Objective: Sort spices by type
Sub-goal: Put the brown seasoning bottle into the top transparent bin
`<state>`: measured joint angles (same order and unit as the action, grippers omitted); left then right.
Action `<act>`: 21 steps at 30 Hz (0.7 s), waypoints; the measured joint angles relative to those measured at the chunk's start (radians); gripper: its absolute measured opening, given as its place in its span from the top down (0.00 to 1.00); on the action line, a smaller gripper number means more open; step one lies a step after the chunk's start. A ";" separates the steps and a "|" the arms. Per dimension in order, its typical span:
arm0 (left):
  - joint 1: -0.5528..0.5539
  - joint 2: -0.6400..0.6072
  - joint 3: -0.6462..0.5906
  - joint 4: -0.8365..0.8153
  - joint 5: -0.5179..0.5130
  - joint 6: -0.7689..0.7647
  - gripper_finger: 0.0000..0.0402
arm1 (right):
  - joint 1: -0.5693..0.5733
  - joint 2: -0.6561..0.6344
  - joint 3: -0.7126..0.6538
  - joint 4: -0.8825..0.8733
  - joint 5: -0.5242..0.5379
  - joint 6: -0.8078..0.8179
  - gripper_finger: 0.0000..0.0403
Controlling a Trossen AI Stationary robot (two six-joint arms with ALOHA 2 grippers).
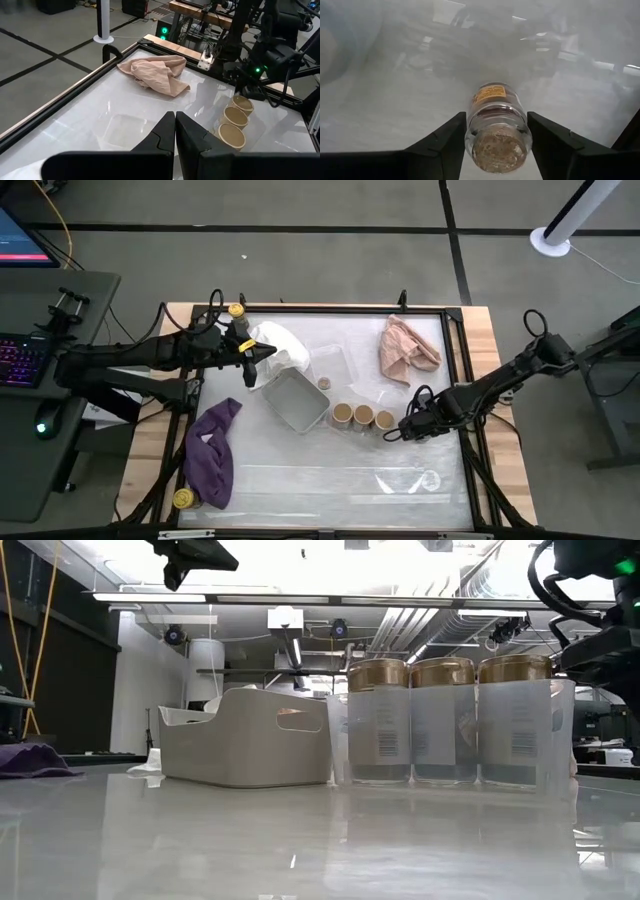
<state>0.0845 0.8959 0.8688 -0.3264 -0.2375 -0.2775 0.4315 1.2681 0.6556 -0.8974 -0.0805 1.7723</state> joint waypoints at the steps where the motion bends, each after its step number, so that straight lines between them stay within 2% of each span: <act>1: 0.000 0.000 0.000 0.000 0.000 0.000 1.00 | 0.000 0.007 0.000 0.000 0.000 0.000 0.52; 8: 0.000 0.000 0.000 -0.013 0.000 -0.003 1.00 | 0.000 0.020 -0.003 0.000 -0.001 0.000 0.49; 16: 0.000 0.000 0.000 -0.019 0.000 -0.005 1.00 | 0.000 0.023 -0.008 -0.013 0.001 0.000 0.39; 21: 0.000 0.000 0.000 -0.020 0.000 -0.006 1.00 | 0.000 0.022 -0.008 -0.010 0.001 0.002 0.38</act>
<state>0.0847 0.8959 0.8688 -0.3466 -0.2375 -0.2836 0.4313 1.2903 0.6476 -0.9074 -0.0795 1.7748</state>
